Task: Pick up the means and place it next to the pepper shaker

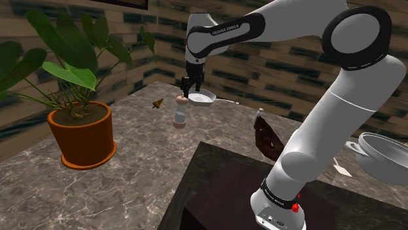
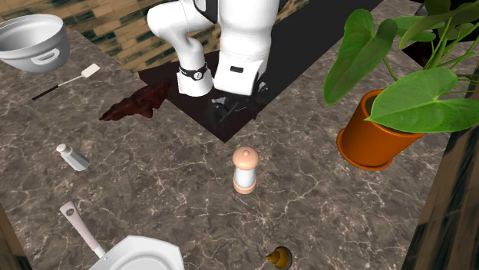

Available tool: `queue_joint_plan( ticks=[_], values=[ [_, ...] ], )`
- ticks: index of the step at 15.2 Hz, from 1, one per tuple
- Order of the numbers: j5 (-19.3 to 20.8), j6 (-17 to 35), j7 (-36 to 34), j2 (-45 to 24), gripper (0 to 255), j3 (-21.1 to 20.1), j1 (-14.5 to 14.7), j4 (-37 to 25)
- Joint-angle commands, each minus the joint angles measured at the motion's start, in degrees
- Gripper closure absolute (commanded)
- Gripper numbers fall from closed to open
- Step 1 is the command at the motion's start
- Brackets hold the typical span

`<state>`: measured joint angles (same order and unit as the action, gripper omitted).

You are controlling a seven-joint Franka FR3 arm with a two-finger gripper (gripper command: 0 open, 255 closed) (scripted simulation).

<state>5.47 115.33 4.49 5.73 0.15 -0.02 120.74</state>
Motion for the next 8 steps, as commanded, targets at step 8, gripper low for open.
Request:
queue_joint_plan(
  ticks=[8],
  values=[
    [-0.51, 5.07, -0.6, -13.5, 0, 0.17, -0.19, -10.88]
  ],
)
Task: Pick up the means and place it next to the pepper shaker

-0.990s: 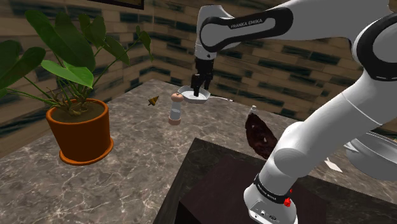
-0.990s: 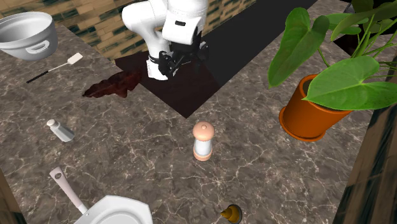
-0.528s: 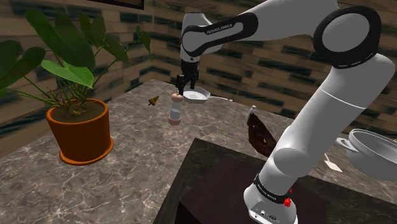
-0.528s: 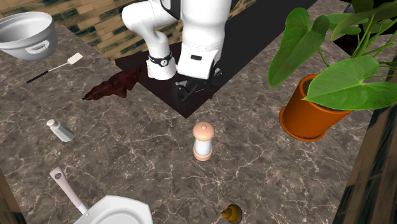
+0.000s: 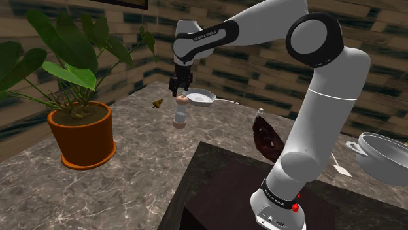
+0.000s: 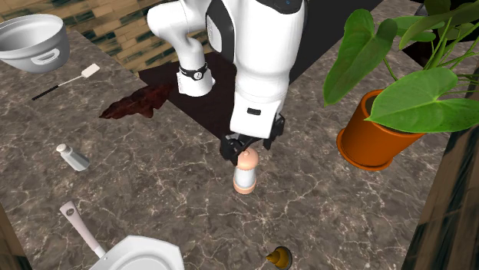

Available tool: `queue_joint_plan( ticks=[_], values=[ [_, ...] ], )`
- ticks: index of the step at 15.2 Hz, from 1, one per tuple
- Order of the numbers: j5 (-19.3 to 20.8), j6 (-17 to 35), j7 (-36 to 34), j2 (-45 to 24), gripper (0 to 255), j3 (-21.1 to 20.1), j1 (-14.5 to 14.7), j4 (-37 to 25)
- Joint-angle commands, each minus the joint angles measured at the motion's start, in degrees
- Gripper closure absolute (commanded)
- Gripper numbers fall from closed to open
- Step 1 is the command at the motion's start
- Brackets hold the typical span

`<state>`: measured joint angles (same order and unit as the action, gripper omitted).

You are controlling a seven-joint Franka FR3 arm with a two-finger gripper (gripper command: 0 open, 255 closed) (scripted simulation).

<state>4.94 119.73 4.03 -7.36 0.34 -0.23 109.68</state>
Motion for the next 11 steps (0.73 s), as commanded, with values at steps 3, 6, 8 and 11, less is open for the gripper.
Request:
queue_joint_plan(
  ticks=[3, 6, 8, 11],
  values=[
    [0.1, 2.76, -0.19, -1.34, 0, 0.05, -0.05, 1.34],
    [0.18, 4.54, -0.23, -2.2, 0, 0.11, -0.12, 2.25],
    [0.18, 4.54, -0.23, -2.21, 0, 0.11, -0.12, 2.24],
    [0.18, 4.54, -0.23, -2.21, 0, 0.11, -0.12, 2.24]
  ],
)
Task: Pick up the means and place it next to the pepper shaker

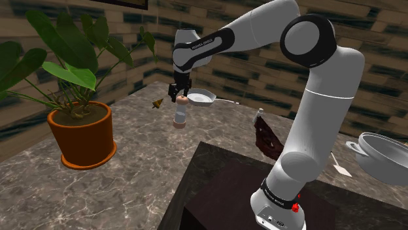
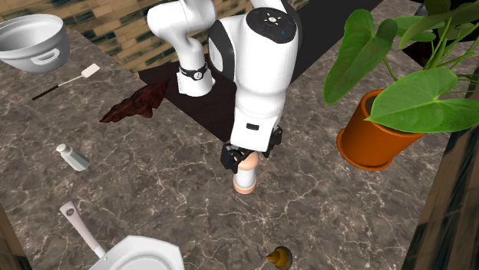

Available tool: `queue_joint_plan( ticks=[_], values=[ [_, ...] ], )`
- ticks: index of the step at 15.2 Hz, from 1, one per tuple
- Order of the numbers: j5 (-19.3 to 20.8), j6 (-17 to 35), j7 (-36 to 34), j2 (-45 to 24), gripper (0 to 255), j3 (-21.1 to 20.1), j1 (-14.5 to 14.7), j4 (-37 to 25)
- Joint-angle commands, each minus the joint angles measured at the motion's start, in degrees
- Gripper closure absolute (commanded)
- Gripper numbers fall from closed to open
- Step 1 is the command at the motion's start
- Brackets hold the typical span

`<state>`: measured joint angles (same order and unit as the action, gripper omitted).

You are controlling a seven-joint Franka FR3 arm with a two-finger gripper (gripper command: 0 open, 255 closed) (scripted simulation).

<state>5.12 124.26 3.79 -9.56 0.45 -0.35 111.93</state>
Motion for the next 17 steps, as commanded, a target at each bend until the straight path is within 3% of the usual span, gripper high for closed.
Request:
queue_joint_plan(
  ticks=[1, 2, 3, 12, 17],
  values=[
    [0.0, 0.01, 0.0, -0.01, 0, 0.0, 0.0, 0.0],
    [0.0, 0.01, 0.0, 0.0, 0, 0.0, 0.0, 0.0],
    [0.0, 0.01, 0.0, 0.0, 255, 0.0, 0.0, 0.0],
    [0.0, 0.01, 0.0, -0.01, 255, 0.0, 0.0, 0.0],
    [-0.18, -3.52, 0.3, 1.4, 255, -0.04, 0.02, -2.14]
  ],
)
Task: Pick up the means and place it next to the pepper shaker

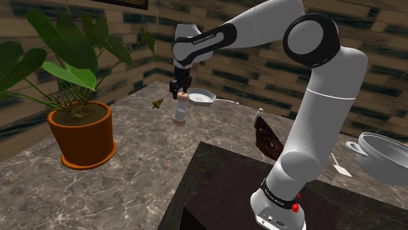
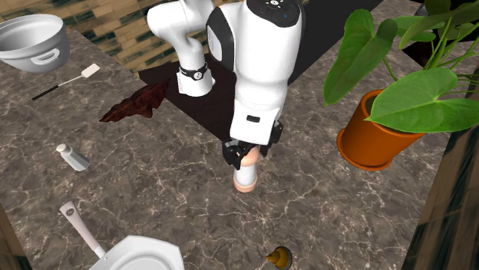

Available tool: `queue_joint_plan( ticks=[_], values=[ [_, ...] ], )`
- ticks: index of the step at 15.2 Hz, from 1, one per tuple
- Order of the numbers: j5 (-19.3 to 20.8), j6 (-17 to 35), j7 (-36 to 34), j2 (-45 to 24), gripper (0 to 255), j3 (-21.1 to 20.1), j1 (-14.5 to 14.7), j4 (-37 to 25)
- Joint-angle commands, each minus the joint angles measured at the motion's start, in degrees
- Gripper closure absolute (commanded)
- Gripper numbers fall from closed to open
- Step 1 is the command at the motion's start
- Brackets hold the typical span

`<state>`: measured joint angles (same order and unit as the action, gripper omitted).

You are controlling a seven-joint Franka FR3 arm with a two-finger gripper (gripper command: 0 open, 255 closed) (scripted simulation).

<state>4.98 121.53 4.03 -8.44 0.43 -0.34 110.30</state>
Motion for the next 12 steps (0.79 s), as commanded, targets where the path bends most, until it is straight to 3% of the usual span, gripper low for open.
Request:
queue_joint_plan(
  ticks=[1, 12],
  values=[
    [-0.07, -1.52, 0.12, 0.53, 255, -0.02, 0.01, -0.98],
    [-0.36, -9.51, 0.74, 2.53, 255, -0.08, 0.06, -6.99]
  ],
)
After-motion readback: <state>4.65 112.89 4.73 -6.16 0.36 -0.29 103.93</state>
